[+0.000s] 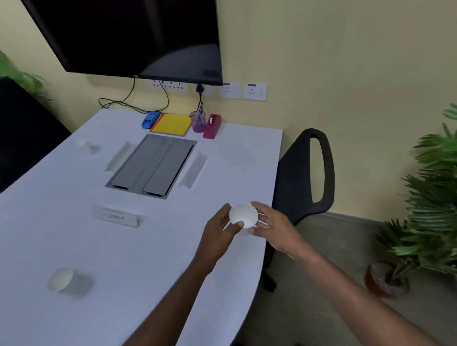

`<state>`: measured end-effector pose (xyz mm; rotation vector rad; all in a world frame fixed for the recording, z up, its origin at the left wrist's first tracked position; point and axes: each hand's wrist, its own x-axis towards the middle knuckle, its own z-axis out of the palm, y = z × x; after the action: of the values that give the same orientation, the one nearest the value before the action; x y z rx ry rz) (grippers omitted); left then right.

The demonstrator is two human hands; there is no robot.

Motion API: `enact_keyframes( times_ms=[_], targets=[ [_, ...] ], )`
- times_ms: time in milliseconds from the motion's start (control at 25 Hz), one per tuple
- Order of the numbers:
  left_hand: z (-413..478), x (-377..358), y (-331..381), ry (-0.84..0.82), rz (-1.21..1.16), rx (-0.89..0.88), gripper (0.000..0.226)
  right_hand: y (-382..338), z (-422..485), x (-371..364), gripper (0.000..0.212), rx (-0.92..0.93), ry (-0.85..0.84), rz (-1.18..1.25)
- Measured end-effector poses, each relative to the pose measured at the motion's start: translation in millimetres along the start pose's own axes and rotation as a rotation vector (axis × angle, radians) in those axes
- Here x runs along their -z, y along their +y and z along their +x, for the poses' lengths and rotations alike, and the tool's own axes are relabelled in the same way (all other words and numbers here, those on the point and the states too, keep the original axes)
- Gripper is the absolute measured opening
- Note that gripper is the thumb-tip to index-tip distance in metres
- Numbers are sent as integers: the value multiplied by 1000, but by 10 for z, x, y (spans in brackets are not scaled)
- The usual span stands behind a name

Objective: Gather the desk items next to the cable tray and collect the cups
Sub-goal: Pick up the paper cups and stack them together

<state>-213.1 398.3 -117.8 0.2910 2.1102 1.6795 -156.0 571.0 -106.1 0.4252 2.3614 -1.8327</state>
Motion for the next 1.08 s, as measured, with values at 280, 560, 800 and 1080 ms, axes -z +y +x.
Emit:
enact_keyframes(
  times_ms=[280, 560, 800, 1080],
  targets=[
    [1200, 77, -47, 118, 14, -18, 56, -184, 1446, 278, 74, -38, -97, -147],
    [2605, -52, -455, 269, 116, 67, 56, 38, 3015, 488, 77, -68, -172, -355],
    [3406, -88, -819, 272, 144, 203, 59, 373, 3914, 506, 74, -64, -220, -455],
    [3635, -16, -1036, 214, 252, 233, 64, 624, 4287, 414, 79, -41, -290, -534]
  ],
)
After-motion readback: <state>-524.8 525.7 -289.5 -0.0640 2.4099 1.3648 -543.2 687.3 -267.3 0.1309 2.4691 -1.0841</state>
